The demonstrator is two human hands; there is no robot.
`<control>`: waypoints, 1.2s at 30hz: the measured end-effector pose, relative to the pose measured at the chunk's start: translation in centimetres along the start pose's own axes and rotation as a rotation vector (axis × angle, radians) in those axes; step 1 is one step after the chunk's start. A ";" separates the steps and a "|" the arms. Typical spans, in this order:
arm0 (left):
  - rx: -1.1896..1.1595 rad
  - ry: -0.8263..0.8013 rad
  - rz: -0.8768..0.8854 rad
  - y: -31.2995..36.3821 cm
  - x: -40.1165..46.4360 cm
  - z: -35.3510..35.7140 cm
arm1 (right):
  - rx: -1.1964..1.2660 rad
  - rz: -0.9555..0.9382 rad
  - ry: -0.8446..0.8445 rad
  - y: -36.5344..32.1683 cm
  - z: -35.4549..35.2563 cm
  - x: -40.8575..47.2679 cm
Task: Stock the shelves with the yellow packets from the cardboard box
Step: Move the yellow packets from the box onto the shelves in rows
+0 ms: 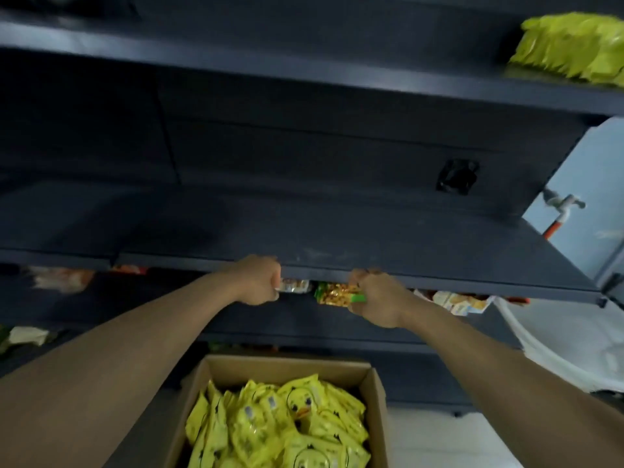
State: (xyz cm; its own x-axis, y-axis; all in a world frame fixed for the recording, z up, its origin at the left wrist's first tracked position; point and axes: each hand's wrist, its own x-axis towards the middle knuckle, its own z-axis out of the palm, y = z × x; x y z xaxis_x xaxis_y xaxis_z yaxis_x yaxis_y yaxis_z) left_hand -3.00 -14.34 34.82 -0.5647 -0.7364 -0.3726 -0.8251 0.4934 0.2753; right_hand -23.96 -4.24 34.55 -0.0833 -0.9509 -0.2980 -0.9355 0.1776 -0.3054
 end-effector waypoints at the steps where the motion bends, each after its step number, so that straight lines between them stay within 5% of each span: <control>1: -0.009 -0.034 -0.019 -0.7 0.2 1.3 | 0.012 0.004 -0.035 0.3 1.4 0.3; 17: -0.140 -0.338 -0.324 -4.3 0.7 22.0 | 0.052 0.065 -0.545 9.2 21.1 3.4; 29: -0.153 -0.397 -0.427 -6.5 3.1 33.0 | 0.221 0.143 -0.624 13.2 33.3 6.0; 36: -0.154 -0.327 -0.442 -8.5 6.2 38.4 | 0.181 0.114 -0.527 12.0 41.3 7.4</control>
State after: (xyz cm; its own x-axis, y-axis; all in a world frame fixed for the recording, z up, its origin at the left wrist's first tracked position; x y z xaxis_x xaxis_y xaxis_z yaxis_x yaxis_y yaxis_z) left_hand -0.19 -5.32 -3.86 -0.1633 -0.6640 -0.7296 -0.9858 0.0795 0.1482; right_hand -21.59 1.33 -8.62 0.0460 -0.6763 -0.7352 -0.8531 0.3563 -0.3811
